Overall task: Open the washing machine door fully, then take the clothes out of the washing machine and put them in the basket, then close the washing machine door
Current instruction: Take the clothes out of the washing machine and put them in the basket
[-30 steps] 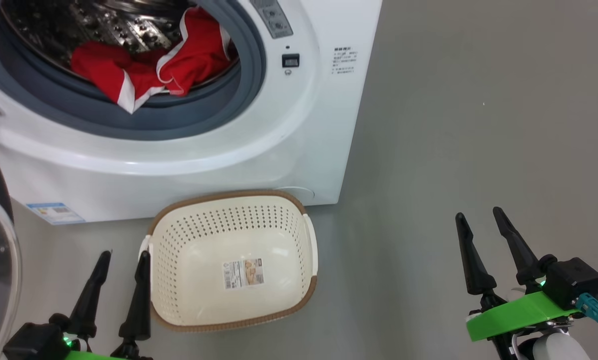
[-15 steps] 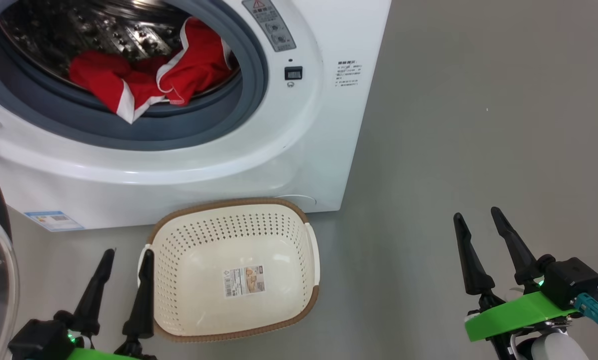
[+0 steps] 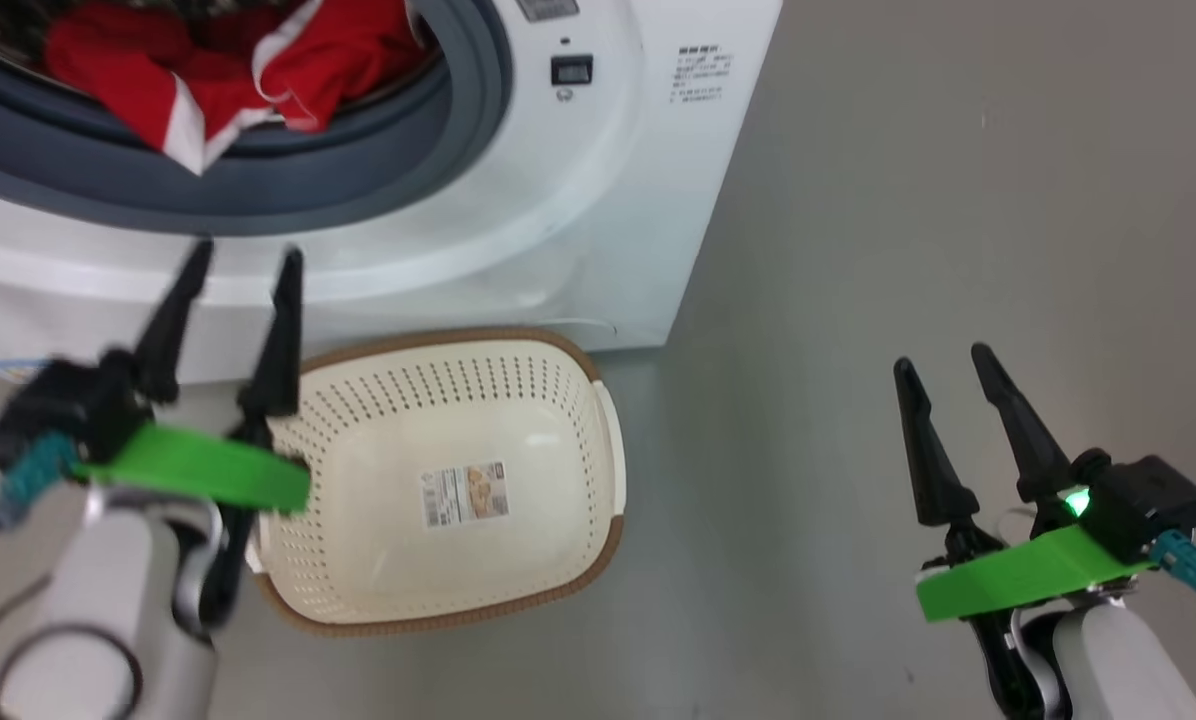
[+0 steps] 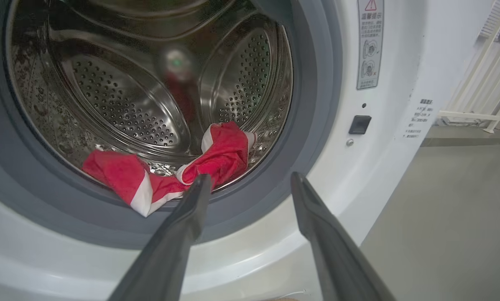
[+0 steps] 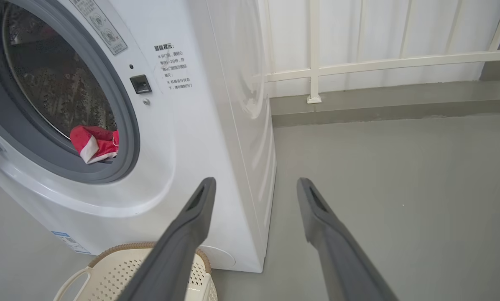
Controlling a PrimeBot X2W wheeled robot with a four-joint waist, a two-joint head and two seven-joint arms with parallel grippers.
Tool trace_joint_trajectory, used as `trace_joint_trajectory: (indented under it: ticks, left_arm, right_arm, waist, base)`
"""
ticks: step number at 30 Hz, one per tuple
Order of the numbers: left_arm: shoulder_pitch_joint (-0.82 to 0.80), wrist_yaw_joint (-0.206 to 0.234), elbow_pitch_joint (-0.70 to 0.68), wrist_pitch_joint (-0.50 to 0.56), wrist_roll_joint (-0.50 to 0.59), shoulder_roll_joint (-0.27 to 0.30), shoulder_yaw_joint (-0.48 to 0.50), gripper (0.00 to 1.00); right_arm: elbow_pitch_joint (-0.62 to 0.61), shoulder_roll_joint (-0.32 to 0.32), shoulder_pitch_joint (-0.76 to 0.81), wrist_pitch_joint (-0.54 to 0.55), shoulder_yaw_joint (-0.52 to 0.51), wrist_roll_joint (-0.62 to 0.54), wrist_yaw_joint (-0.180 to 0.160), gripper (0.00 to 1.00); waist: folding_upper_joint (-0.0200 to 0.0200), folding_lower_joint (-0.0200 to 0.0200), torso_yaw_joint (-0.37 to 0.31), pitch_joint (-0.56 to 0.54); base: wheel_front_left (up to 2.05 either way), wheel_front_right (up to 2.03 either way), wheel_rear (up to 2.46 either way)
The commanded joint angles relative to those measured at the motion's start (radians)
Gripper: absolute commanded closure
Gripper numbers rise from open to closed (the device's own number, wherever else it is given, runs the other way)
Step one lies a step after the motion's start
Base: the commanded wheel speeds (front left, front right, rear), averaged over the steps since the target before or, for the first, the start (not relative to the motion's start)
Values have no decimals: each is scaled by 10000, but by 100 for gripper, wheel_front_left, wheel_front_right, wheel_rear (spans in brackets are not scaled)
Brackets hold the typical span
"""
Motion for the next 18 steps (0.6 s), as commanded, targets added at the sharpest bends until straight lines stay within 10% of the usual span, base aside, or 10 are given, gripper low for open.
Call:
trace_joint_trajectory:
  ticks: [1, 18]
  left_arm:
    - [-417, 10, -46, -49, 87, 362, 291, 0]
    - [-6033, 10, 4615, -49, -390, 1473, -959, 0]
  right_arm:
    - [-282, 0, -258, -65, 230, 225, 73, 0]
    - [-659, 1, -1251, -65, 530, 924, 73, 0]
  waist:
    - [0, 0, -263, 693]
    - [0, 0, -1417, 2887]
  base:
    - [0, 0, 0]
    - [0, 0, 0]
